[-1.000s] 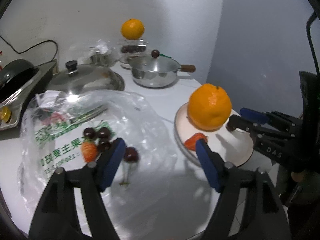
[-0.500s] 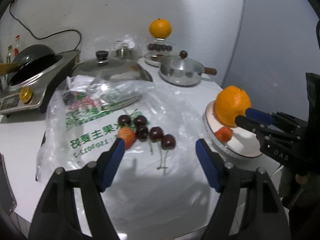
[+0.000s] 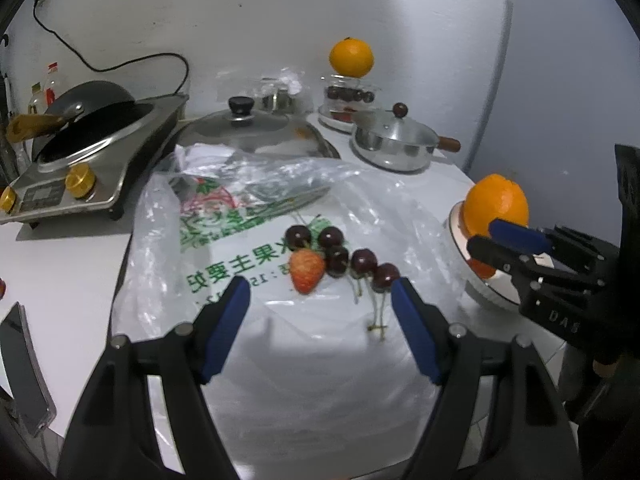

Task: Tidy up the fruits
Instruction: 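Move both grippers back to the fruit on the plastic bag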

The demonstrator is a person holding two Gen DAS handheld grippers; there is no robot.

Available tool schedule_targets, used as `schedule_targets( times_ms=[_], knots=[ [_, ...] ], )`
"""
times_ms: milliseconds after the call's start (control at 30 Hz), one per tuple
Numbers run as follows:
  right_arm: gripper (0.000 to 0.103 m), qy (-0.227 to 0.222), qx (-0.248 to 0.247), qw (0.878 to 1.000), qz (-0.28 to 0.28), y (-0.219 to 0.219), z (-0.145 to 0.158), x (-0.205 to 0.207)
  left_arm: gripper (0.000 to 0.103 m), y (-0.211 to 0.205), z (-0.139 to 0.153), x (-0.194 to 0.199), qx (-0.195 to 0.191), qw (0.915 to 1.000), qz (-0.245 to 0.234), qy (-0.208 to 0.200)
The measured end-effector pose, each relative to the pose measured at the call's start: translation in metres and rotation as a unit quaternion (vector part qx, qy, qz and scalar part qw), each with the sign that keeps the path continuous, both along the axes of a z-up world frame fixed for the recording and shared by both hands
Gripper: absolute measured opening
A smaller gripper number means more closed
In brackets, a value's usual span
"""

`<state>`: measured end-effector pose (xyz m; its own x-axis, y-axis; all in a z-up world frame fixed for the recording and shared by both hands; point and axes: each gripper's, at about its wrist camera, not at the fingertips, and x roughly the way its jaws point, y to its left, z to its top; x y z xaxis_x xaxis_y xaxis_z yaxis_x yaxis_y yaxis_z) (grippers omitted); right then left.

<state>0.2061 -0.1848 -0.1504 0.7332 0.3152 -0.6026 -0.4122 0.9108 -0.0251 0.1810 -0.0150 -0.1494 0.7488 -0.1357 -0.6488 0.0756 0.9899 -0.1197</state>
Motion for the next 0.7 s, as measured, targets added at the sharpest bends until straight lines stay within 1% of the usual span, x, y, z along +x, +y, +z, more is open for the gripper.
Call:
schedule_targets(
  times_ms=[200, 467, 700],
  knots=[
    [0.038, 0.003, -0.005, 1.0, 0.016, 0.018, -0.001, 0.003, 0.075, 0.014, -0.005, 0.0, -0.005, 0.9999, 0.013, 0.004],
    [0.038, 0.007, -0.012, 0.999, 0.03, 0.032, -0.005, 0.007, 0.075, 0.025, -0.013, 0.003, -0.009, 0.9997, 0.022, 0.012],
    [0.038, 0.02, -0.021, 0.999, 0.04, 0.041, -0.016, 0.012, 0.075, 0.034, -0.021, 0.006, -0.016, 0.9992, 0.03, 0.02]
  ],
)
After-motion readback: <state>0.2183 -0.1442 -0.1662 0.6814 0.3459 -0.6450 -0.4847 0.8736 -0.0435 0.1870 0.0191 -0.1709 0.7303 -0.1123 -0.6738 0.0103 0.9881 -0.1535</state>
